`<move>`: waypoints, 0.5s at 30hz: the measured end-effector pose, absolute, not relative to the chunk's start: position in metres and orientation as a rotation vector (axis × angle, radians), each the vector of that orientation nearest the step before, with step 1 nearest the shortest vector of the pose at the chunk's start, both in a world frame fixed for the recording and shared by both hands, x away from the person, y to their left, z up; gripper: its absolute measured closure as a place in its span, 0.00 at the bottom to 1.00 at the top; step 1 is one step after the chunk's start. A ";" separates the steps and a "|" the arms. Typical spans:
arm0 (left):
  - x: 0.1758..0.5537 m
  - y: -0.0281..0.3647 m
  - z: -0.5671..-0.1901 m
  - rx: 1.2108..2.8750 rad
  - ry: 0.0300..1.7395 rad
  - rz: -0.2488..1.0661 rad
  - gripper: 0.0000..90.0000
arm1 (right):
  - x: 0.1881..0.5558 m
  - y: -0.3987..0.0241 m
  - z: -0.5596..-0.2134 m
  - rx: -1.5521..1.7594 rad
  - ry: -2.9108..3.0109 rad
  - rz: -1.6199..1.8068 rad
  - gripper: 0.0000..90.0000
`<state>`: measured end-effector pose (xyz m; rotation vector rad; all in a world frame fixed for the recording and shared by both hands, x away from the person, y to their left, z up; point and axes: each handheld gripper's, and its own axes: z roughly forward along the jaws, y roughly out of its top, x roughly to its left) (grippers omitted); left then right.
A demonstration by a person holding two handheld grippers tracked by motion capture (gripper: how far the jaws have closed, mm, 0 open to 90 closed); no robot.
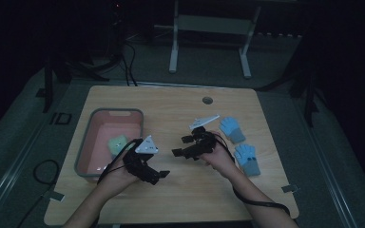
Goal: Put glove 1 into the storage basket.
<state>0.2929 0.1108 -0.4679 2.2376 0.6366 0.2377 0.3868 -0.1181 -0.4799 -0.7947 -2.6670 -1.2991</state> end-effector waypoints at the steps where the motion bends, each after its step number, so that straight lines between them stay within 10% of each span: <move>1: 0.293 0.108 -0.470 2.241 0.629 0.230 0.07 | 0.387 -0.122 -0.480 -0.793 -2.660 -1.310 0.23; 15: 0.285 0.080 -0.499 2.255 0.579 0.229 0.02 | 0.385 -0.166 -0.490 -0.882 -2.783 -1.276 0.26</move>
